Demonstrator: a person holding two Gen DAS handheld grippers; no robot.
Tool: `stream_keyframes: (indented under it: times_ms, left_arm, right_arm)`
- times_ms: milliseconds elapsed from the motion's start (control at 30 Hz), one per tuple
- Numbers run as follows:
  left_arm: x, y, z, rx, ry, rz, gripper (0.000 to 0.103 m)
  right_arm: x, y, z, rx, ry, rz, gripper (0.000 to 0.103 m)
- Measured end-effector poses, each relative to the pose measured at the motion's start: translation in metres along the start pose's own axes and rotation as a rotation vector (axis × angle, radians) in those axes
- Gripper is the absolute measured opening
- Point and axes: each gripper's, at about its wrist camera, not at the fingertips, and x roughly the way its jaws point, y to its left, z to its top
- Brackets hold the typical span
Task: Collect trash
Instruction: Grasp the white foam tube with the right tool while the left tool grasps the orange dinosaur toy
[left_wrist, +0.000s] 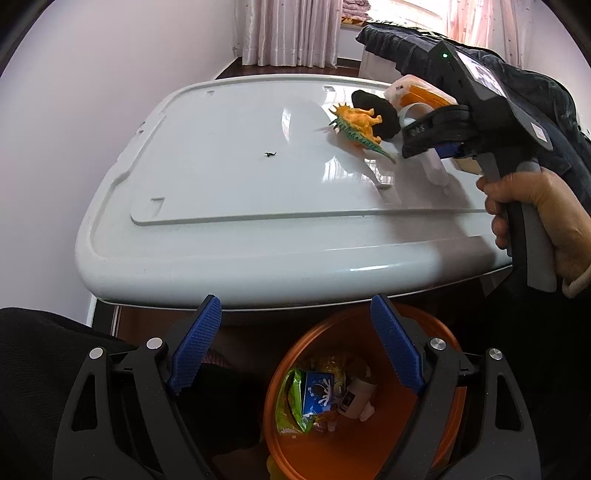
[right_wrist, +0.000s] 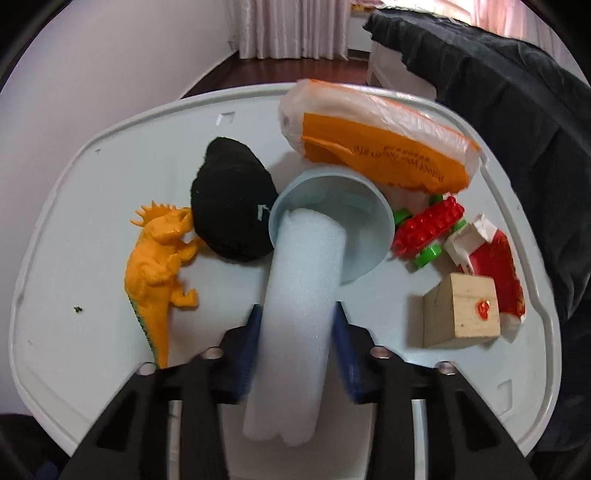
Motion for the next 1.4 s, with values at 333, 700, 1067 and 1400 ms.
stream_keyframes:
  times_ms: [333, 700, 1067, 1400]
  left_arm:
    - [0.004, -0.012, 0.020, 0.011, 0.008, 0.025, 0.081]
    - [0.081, -0.057, 0.136, -0.026, 0.004, -0.054, 0.081]
    - [0.148, -0.052, 0.172, -0.101, 0.024, -0.004, 0.081]
    - [0.153, -0.050, 0.180, -0.087, -0.017, -0.008, 0.048]
  right_arm:
    - [-0.034, -0.031, -0.016, 0.034, -0.065, 0.149, 0.029]
    - [-0.064, -0.115, -0.037, 0.195, -0.137, 0.205, 0.030]
    - [-0.068, -0.126, -0.046, 0.224, -0.134, 0.261, 0.031]
    - [-0.062, -0.113, -0.044, 0.193, -0.116, 0.260, 0.031]
